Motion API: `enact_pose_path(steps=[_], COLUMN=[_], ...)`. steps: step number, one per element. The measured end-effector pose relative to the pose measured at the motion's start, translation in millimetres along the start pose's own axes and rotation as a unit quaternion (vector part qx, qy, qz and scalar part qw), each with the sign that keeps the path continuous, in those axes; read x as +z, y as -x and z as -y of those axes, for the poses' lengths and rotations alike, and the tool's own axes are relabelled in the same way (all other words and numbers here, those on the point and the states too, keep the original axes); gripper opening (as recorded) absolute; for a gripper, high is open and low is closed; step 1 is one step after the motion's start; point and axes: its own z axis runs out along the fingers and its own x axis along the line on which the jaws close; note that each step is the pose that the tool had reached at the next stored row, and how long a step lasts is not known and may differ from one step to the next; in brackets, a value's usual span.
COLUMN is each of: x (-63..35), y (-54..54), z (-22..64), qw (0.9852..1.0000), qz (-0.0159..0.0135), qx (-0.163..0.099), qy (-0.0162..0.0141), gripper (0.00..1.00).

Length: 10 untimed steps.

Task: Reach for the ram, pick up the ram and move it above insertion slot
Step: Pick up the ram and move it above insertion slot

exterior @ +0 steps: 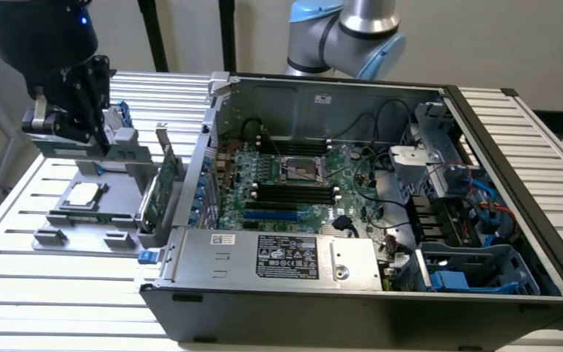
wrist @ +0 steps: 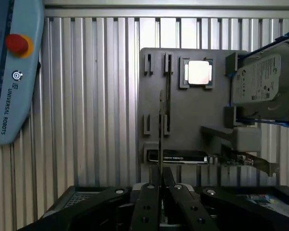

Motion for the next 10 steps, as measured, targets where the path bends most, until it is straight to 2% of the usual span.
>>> enact_pose_path(steps=[2,10], x=[-3.2,-8.1], y=[0.3,1.0], z=[8.8,45.0], qw=[1.0000,0.9998], qz=[0.0025,0.0186], qx=[0.000,-0.001], qy=[0.0003,0.0006], gripper=[0.13,0.13])
